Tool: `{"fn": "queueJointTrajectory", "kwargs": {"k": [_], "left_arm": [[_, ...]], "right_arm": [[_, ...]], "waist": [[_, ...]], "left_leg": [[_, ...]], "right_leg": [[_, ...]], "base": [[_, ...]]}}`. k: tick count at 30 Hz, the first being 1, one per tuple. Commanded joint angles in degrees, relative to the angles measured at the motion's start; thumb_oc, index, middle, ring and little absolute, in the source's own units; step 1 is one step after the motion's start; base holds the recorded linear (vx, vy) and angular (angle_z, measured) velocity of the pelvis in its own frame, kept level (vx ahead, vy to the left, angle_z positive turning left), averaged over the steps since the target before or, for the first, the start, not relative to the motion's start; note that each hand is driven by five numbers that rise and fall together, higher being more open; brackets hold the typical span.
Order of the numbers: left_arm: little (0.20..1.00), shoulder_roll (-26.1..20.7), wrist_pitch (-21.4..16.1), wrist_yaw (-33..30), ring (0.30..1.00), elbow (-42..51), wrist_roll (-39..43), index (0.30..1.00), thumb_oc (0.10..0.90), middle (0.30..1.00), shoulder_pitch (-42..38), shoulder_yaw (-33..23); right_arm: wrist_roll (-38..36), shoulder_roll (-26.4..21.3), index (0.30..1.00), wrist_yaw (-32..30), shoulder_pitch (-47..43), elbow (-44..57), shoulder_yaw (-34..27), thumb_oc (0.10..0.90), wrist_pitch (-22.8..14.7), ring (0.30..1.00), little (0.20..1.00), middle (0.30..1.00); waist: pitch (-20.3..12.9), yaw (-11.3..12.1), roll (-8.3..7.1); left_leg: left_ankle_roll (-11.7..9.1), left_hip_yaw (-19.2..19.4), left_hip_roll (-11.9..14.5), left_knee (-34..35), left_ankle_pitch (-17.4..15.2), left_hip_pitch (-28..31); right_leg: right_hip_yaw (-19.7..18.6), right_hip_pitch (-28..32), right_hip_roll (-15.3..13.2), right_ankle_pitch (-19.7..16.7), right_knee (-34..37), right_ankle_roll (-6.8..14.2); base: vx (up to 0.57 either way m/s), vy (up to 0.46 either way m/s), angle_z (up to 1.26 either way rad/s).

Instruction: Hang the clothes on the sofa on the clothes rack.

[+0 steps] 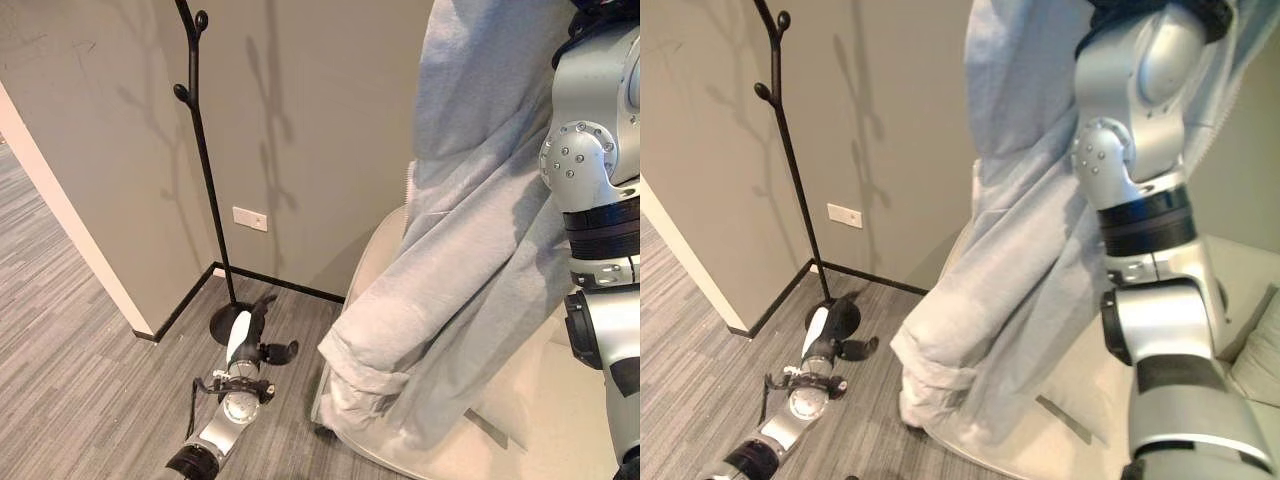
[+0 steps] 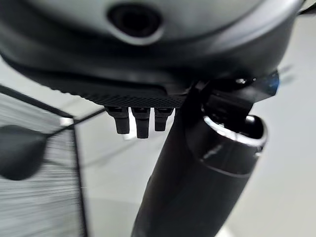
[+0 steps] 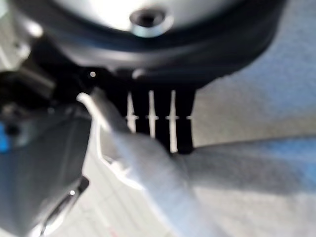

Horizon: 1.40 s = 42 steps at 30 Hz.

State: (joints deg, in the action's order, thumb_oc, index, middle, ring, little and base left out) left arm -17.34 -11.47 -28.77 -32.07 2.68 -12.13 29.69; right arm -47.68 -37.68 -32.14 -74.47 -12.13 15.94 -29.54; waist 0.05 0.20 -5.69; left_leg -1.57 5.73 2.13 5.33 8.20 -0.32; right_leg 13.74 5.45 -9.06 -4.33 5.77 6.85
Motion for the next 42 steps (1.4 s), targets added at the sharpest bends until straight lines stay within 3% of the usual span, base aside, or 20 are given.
{"fn": "queueJointTrajectory", "kwargs": {"k": [1, 10, 15, 19, 27, 31, 38, 39, 42], "left_arm": [[0.9, 2.5, -9.0, 0.6, 0.9, 5.6, 4.5, 0.9, 0.8, 0.9, -8.6, 2.9], [0.9, 4.1, -9.5, 11.3, 0.9, 17.5, 20.9, 0.9, 0.8, 0.9, -8.3, 4.4], [0.9, 5.1, -7.4, 19.4, 0.9, 21.6, 34.1, 0.9, 0.8, 0.9, -6.4, 7.2], [0.9, 3.5, -4.6, 25.5, 0.9, 25.3, 39.1, 0.9, 0.8, 0.9, -4.9, 10.6], [0.9, 2.6, -3.9, 25.5, 0.9, 23.6, 37.2, 0.9, 0.8, 0.9, -4.8, 11.0], [0.9, 8.9, -4.1, 19.3, 0.9, 8.5, 22.5, 0.9, 0.8, 0.9, -15.0, 15.9], [0.9, 15.0, -4.3, 18.2, 0.9, 2.3, 17.4, 0.9, 0.8, 0.9, -21.9, 21.9], [0.9, 16.4, -3.8, 17.5, 0.9, 0.0, 13.7, 0.9, 0.8, 0.9, -23.5, 23.4], [0.9, 18.5, -3.4, 16.1, 0.9, -3.6, 11.4, 0.9, 0.8, 0.9, -24.4, 23.8]], "right_arm": [[2.6, -1.3, 0.3, 0.0, -3.6, 0.5, 1.3, 0.4, -3.3, 0.3, 0.3, 0.3], [4.6, 3.8, 0.3, 0.7, -3.2, 5.8, 1.6, 0.4, -1.9, 0.3, 0.3, 0.3], [4.5, 6.4, 0.3, 1.3, -4.6, 4.6, 1.5, 0.4, -0.7, 0.3, 0.3, 0.3], [3.8, 7.7, 0.3, 2.1, -5.2, 3.0, 1.1, 0.4, -0.1, 0.3, 0.3, 0.3], [2.8, 9.3, 0.3, 2.8, -4.6, 1.9, -0.4, 0.4, -0.2, 0.3, 0.3, 0.3], [3.3, 11.4, 0.3, 3.0, -1.6, 4.7, -0.2, 0.4, -0.5, 0.3, 0.3, 0.3], [2.7, 12.3, 0.3, 3.6, -0.3, 5.7, 1.2, 0.4, -0.6, 0.3, 0.3, 0.3], [1.8, 13.1, 0.3, 3.8, 0.0, 5.5, 1.1, 0.4, -0.7, 0.3, 0.3, 0.3], [1.4, 13.3, 0.3, 3.5, 0.5, 5.3, 0.8, 0.4, -0.8, 0.3, 0.3, 0.3]], "waist": [[-6.1, 1.0, -0.47], [-5.1, 0.6, -0.16], [-4.8, 0.3, -0.07], [-4.5, 0.2, 0.15], [-4.4, 0.1, 0.26], [-4.7, -1.5, 0.3], [-4.7, -3.1, 0.71], [-4.8, -3.4, 0.83], [-4.8, -3.6, 0.99]], "left_leg": [[-2.5, 0.6, 3.1, -0.3, -8.9, 2.5], [-2.1, 1.2, 3.3, -0.3, -9.1, 3.0], [-1.9, 1.3, 3.3, -0.3, -9.4, 3.2], [-1.6, 1.3, 3.3, -0.3, -9.6, 3.4], [-1.5, 1.5, 3.1, -0.3, -9.9, 3.7], [-1.6, 1.6, 2.8, -0.3, -9.9, 3.8], [-1.5, 2.0, 2.7, -0.3, -10.1, 3.8], [-1.4, 2.1, 2.7, -0.3, -10.2, 3.8], [-1.4, 2.3, 2.8, -0.3, -10.3, 3.9]], "right_leg": [[0.9, 1.5, -0.6, 3.8, -0.8, 1.1], [-0.9, 1.2, -0.3, 3.7, -0.8, 0.8], [-1.4, 1.2, -0.2, 3.7, -0.8, 0.6], [-1.9, 1.2, -0.1, 3.7, -0.8, 0.6], [-2.3, 1.4, 0.0, 3.7, -0.8, 0.7], [-2.5, 1.2, -0.1, 3.6, -0.8, 0.6], [-2.9, 0.8, -0.3, 3.3, -0.8, 0.7], [-3.1, 0.7, -0.3, 3.4, -0.8, 0.8], [-3.3, 0.7, -0.3, 3.4, -0.8, 0.8]], "base": [[0.0, 0.0, 0.0], [0.0, -0.019, -0.11], [0.0, -0.002, -0.01], [-0.01, -0.007, -0.04], [0.0, -0.002, -0.04], [0.0, 0.0, 0.0], [0.0, -0.001, -0.01], [-0.01, -0.002, -0.04], [-0.01, 0.0, -0.04]]}}
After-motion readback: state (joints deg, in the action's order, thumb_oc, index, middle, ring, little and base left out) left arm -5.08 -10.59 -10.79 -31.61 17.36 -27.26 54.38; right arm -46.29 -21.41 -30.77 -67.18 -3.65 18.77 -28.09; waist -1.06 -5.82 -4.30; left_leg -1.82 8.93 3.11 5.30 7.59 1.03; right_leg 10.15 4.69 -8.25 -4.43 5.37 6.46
